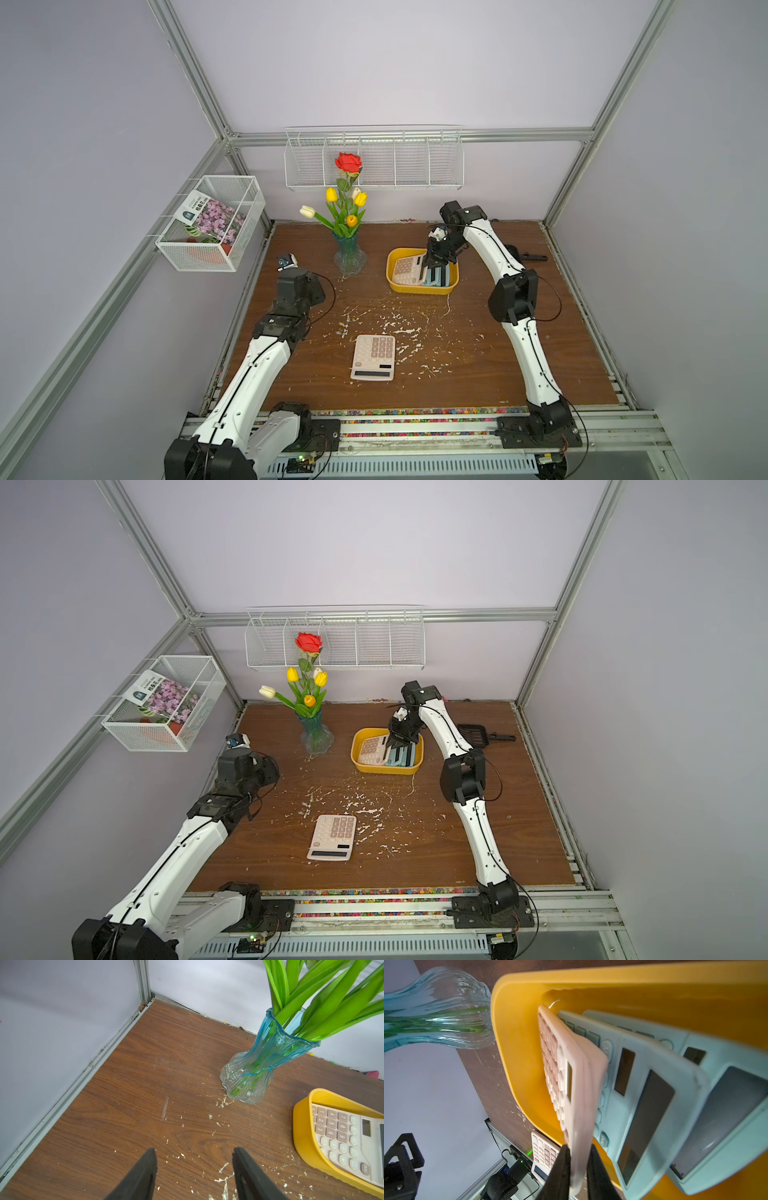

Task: Put the calculator in the storage box
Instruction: Place the calculator in the storage box.

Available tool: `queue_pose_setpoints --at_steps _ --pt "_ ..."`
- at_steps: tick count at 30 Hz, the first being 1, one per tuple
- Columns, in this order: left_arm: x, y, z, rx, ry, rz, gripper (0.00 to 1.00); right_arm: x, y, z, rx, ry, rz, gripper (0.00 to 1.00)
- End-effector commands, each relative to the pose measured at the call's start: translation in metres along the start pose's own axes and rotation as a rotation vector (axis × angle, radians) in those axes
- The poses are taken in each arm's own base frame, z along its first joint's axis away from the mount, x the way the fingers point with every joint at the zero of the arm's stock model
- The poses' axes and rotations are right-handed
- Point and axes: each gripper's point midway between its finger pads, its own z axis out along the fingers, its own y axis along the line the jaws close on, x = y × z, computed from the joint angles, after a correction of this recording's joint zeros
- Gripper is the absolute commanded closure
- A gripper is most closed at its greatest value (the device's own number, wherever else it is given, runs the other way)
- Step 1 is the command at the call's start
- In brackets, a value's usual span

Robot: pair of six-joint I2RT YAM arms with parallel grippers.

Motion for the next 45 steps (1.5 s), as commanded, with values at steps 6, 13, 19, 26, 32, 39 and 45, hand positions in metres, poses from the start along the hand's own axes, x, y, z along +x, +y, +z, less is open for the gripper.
queue_pose_setpoints --at_steps 6,13,19,26,32,39,45 --pt "-0.010 -0.002 -0.003 0.001 -0.021 0.007 0.37 -0.002 0.023 -0.013 -0.030 -0.048 -0.039 0.86" --pt "-0.010 -0.002 -0.002 -0.002 -0.021 0.007 0.37 0.000 0.021 -0.007 -0.025 -0.032 -0.035 0.86" --pt "-0.009 -0.001 -0.002 -0.004 -0.018 0.008 0.38 0.002 0.023 -0.003 -0.029 -0.021 -0.035 0.84" --pt "-0.009 -0.001 -0.003 -0.004 -0.021 0.007 0.37 0.003 0.024 0.001 -0.029 -0.014 -0.039 0.77" --pt "-0.009 -0.001 -0.003 -0.004 -0.021 0.006 0.38 0.003 0.024 -0.008 -0.011 -0.037 -0.047 0.62" --pt "-0.011 -0.001 -0.004 -0.006 -0.027 0.007 0.37 0.005 0.020 -0.043 0.043 -0.095 -0.057 0.54" --pt "-0.011 0.000 -0.005 -0.011 -0.031 0.004 0.37 0.014 0.024 -0.080 0.059 -0.161 -0.068 0.50"
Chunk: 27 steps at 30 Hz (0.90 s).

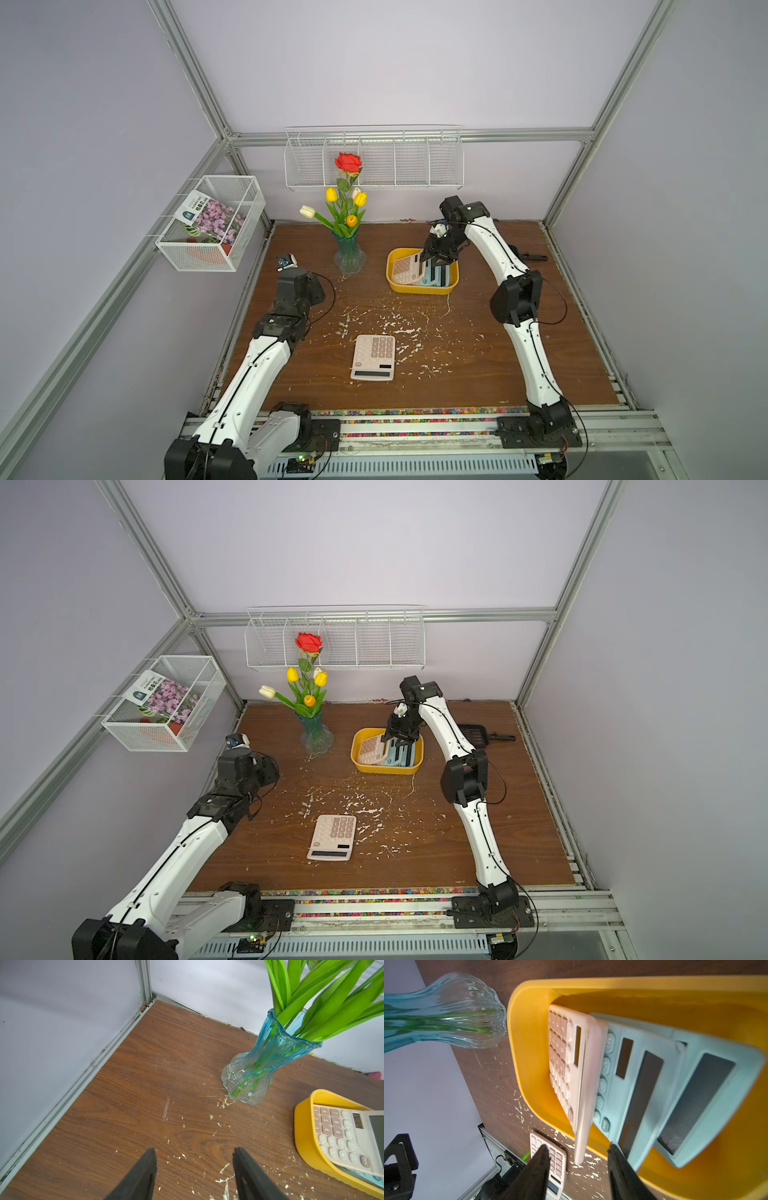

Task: Put the calculator in the storage box
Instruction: Place the calculator in the storage box, then pick up the calculator at the center of the board.

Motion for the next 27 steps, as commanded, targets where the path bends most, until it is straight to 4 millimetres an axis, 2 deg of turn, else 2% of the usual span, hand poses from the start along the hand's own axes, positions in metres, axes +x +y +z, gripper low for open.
queue_pose_setpoints --at_steps 1,6,8,11,15,19,22,24,27 --pt "-0.012 -0.001 -0.006 -0.002 -0.031 0.005 0.37 0.006 0.011 -0.054 0.008 -0.098 -0.041 0.50" --pt "-0.011 -0.002 -0.011 0.009 -0.019 -0.025 0.36 0.022 0.009 -0.097 -0.001 -0.154 -0.021 0.48" --pt "-0.010 -0.008 -0.020 0.045 0.028 -0.100 0.36 0.027 0.009 -0.109 -0.011 -0.207 -0.024 0.47" --pt "0.001 -0.014 -0.043 0.072 0.150 -0.318 0.39 0.036 0.004 -0.120 -0.029 -0.261 0.003 0.47" --pt "0.039 -0.028 -0.077 0.092 0.380 -0.650 0.40 0.042 -0.007 -0.118 -0.041 -0.302 0.048 0.47" --pt "0.079 -0.036 -0.110 0.028 0.500 -0.859 0.41 0.046 -0.012 -0.116 -0.058 -0.339 0.085 0.46" --pt "0.109 -0.041 -0.125 -0.026 0.583 -0.964 0.41 0.048 -0.014 -0.114 -0.074 -0.360 0.109 0.46" --pt "0.122 -0.045 -0.136 -0.044 0.610 -0.991 0.41 0.049 -0.015 -0.114 -0.079 -0.373 0.117 0.46" --pt "0.149 -0.059 -0.139 -0.091 0.673 -0.978 0.38 0.052 -0.017 -0.115 -0.087 -0.395 0.134 0.46"
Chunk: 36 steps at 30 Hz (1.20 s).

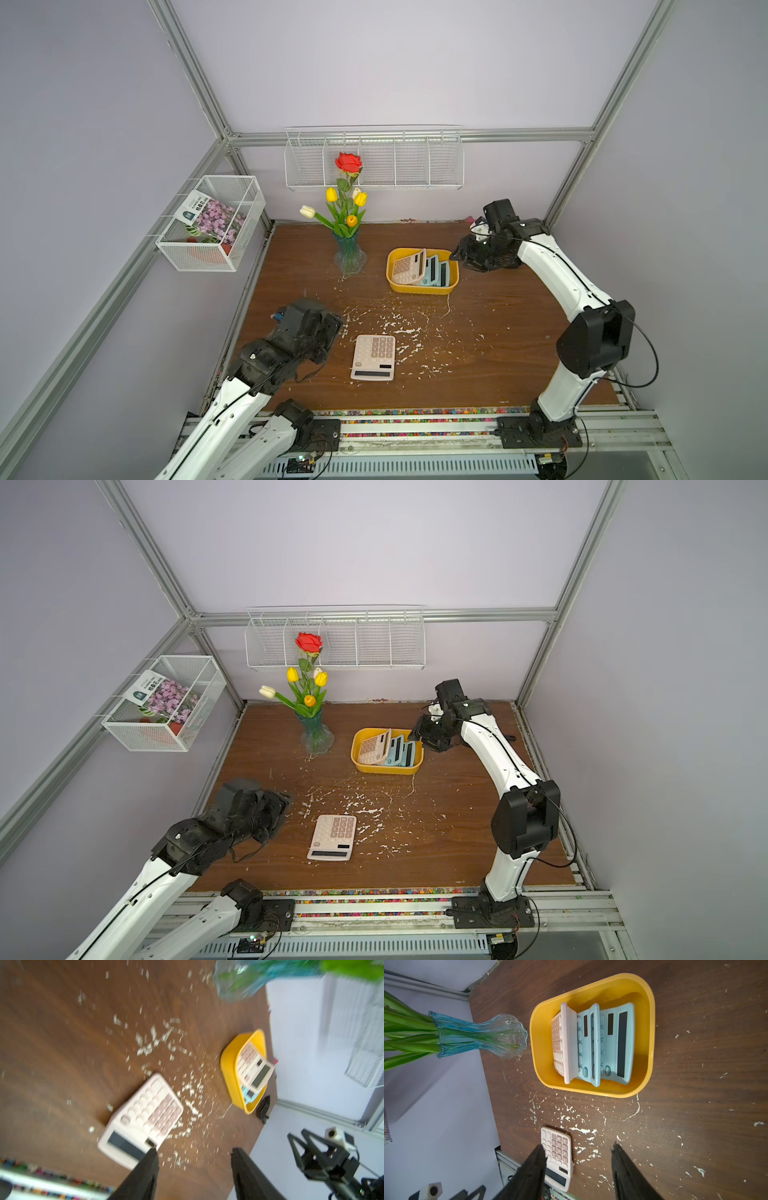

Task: Put the calculator in the storage box
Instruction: Pick up the calculator at the center of the board.

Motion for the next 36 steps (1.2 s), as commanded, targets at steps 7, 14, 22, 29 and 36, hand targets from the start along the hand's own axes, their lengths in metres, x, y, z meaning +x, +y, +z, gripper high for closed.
queue_pose_setpoints --at_steps 7,14,22,29,36 --pt "0.070 0.046 0.057 -0.185 0.100 -0.221 0.36 -0.003 0.007 -0.026 -0.068 -0.125 0.026 0.46" --pt "0.087 0.060 0.071 -0.164 0.122 -0.274 0.36 0.003 -0.001 -0.030 -0.062 -0.132 0.031 0.46" --pt "0.101 0.066 0.085 -0.142 0.124 -0.295 0.36 0.004 -0.006 -0.030 -0.044 -0.124 0.026 0.46" --pt "0.110 0.070 0.087 -0.136 0.121 -0.304 0.36 0.005 -0.007 -0.030 -0.039 -0.122 0.025 0.46" --pt "0.115 0.086 0.082 -0.155 0.131 -0.331 0.35 0.004 -0.007 -0.031 -0.035 -0.122 0.027 0.46"
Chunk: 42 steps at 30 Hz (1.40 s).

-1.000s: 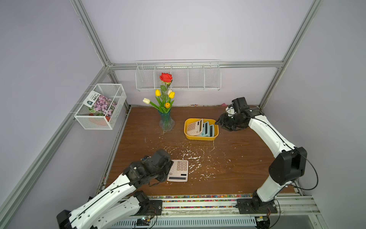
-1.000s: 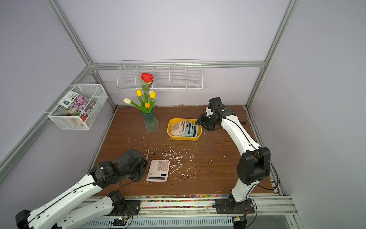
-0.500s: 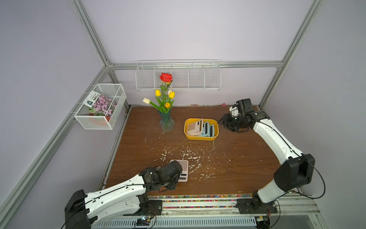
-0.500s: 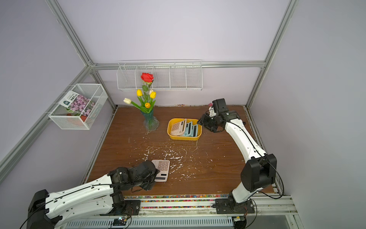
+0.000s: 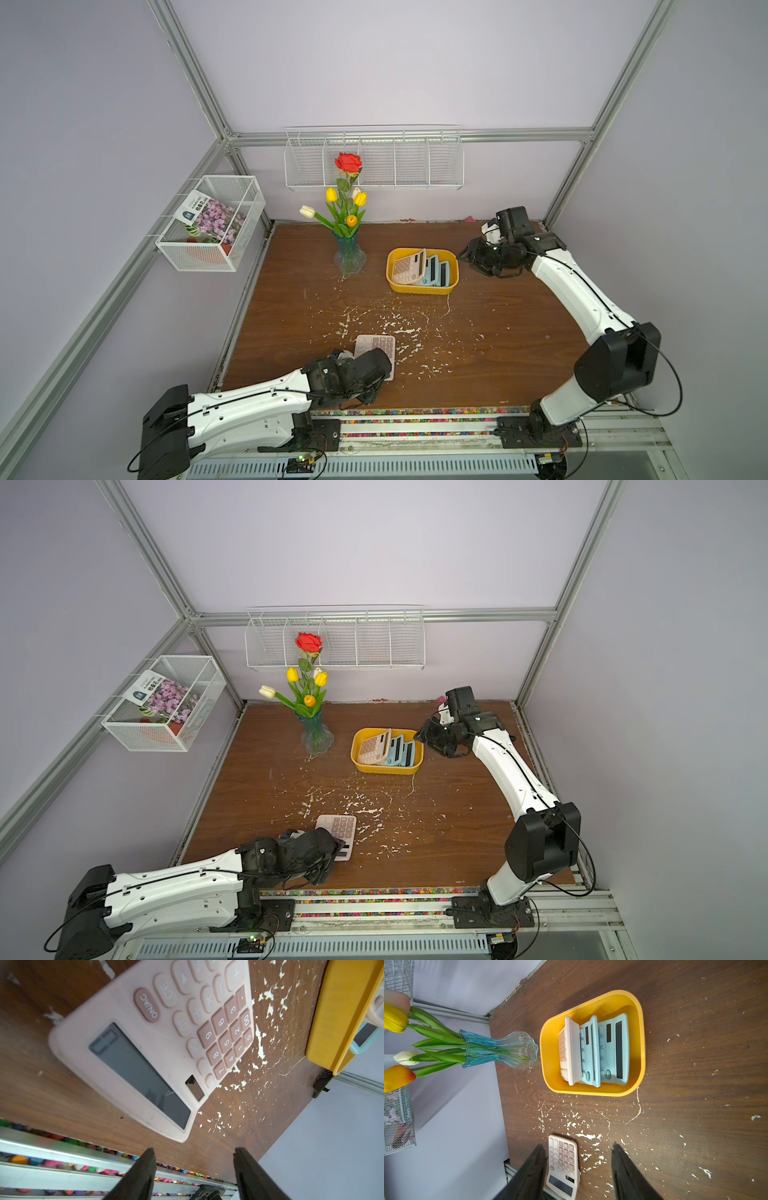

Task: Put the calculator in the storage box
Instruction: Pick up the calculator at the center of the board.

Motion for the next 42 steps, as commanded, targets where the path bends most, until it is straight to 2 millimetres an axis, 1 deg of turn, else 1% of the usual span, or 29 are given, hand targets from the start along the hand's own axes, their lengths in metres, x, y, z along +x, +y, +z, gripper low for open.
queue_pose_setpoints --at_steps 1,6,11,15,18,24,28,36,42 --pt "-0.008 0.012 0.000 -0.005 -0.032 -0.311 0.35 -0.001 -0.004 -0.005 0.020 -0.012 -0.004 0.46" --pt "-0.011 0.024 0.002 -0.023 -0.032 -0.334 0.34 -0.003 -0.004 -0.001 0.022 -0.009 0.002 0.46" --pt "-0.025 0.030 -0.001 -0.015 -0.090 -0.347 0.34 -0.004 -0.004 0.003 0.027 -0.005 0.000 0.46" --pt "-0.031 0.033 0.001 -0.001 -0.104 -0.361 0.34 -0.003 -0.003 0.005 0.028 -0.002 0.000 0.46" --pt "-0.034 0.029 0.002 0.018 -0.121 -0.353 0.34 -0.003 -0.003 0.006 0.029 -0.001 -0.002 0.46" --pt "-0.035 0.025 0.010 0.030 -0.114 -0.364 0.33 -0.005 -0.001 0.007 0.030 -0.001 -0.007 0.46" --pt "-0.038 0.017 0.012 0.054 -0.111 -0.363 0.34 -0.007 0.001 0.005 0.027 -0.003 -0.009 0.47" --pt "-0.048 0.008 0.010 0.089 -0.131 -0.364 0.35 -0.007 0.002 0.005 0.026 -0.003 -0.010 0.47" --pt "-0.054 0.008 0.008 0.108 -0.153 -0.368 0.36 -0.008 0.002 0.006 0.024 -0.002 -0.009 0.47"
